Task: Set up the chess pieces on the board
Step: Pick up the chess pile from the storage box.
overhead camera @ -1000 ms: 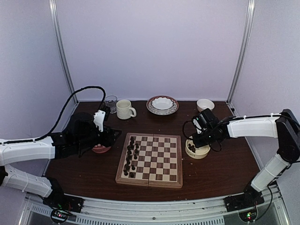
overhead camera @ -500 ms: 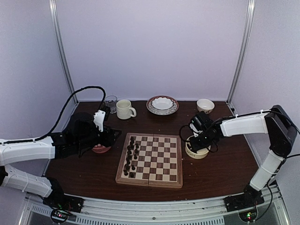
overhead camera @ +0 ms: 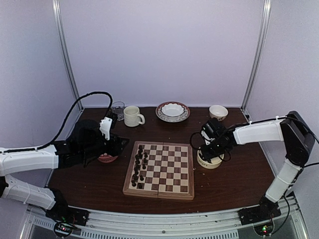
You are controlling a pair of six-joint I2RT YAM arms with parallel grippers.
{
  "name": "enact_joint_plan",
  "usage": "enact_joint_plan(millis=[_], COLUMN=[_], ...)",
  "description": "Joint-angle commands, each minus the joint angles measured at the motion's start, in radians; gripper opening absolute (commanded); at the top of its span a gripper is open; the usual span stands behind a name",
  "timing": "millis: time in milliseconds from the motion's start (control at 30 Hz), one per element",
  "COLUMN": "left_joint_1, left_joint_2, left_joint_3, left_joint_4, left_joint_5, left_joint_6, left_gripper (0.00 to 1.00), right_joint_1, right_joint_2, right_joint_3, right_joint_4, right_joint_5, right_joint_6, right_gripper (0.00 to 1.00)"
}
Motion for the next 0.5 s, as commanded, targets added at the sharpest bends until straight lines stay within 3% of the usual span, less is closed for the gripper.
enact_joint_plan(millis=[0, 467], left_joint_1=[0.005, -0.017], left_joint_2=[-0.016, -0.028], left_joint_3=[0.027, 0.046], left_joint_4=[0.019, 0.007], left_joint_5=[0.011, 0.046], left_joint_6=[-0.004, 0.004], left_gripper=[0.59, 0.58], right_joint_1=[0.005, 0.095], right_joint_2=[-0.121, -0.369], right_joint_3=[-0.053, -0.202], right_joint_4=[0.052, 0.283], right_joint_5=[0.017, 0.087], right_joint_6=[-0.003, -0.079], right_gripper=[0.13, 0.13])
